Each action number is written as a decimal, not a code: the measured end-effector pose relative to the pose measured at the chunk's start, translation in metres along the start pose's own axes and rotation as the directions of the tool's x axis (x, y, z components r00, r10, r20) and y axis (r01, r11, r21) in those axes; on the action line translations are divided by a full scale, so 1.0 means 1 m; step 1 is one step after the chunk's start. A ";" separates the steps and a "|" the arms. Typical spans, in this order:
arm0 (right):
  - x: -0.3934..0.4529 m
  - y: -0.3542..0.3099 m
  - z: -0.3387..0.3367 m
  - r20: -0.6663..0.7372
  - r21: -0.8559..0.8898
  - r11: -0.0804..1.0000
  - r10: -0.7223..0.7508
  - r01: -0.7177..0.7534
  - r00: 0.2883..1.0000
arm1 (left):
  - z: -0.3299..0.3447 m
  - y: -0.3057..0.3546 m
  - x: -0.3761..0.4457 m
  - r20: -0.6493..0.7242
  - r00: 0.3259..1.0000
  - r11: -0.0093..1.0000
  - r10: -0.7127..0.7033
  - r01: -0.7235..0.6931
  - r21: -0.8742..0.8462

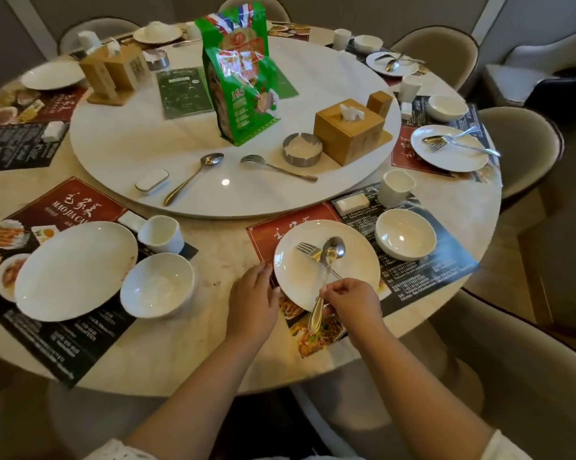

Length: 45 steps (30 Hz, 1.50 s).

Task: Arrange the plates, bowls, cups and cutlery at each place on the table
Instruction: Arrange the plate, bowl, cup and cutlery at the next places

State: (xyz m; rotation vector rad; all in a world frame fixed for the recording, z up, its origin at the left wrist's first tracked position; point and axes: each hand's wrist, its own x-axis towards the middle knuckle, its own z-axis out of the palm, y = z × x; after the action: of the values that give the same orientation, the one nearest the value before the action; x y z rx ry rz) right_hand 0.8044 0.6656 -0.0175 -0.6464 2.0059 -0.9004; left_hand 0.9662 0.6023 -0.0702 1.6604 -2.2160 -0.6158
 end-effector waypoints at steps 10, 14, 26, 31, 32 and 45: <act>0.003 0.000 -0.001 0.052 -0.116 0.993 0.009 -0.003 0.999 | 0.006 -0.005 -0.015 0.145 0.989 0.993 0.043 -0.058 0.101; 0.006 0.003 -0.002 0.055 -0.130 0.991 -0.021 0.028 0.998 | 0.004 -0.006 -0.020 0.145 0.989 0.995 0.040 -0.053 0.084; -0.013 -0.006 0.001 -0.005 -0.436 0.855 -0.317 0.283 0.949 | -0.025 -0.008 -0.033 0.047 0.998 0.993 -0.035 0.040 -0.113; -0.030 -0.027 0.033 0.093 -0.324 0.845 -0.419 0.425 0.903 | -0.052 -0.013 -0.039 -0.057 0.995 0.953 -0.078 0.058 -0.298; -0.033 -0.032 0.041 0.126 -0.280 0.863 -0.401 0.420 0.907 | -0.060 -0.016 -0.040 -0.085 0.993 0.939 -0.087 0.054 -0.340; -0.102 -0.079 0.200 0.268 0.170 0.951 -0.297 0.258 0.917 | -0.175 -0.155 -0.055 -0.303 0.873 0.812 -0.383 0.161 -0.561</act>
State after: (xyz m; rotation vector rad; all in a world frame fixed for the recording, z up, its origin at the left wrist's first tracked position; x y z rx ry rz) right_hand 1.0359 0.6171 0.0122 -0.9483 1.6024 -1.0293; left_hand 1.1943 0.5908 0.0027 1.6359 -1.3607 -0.7773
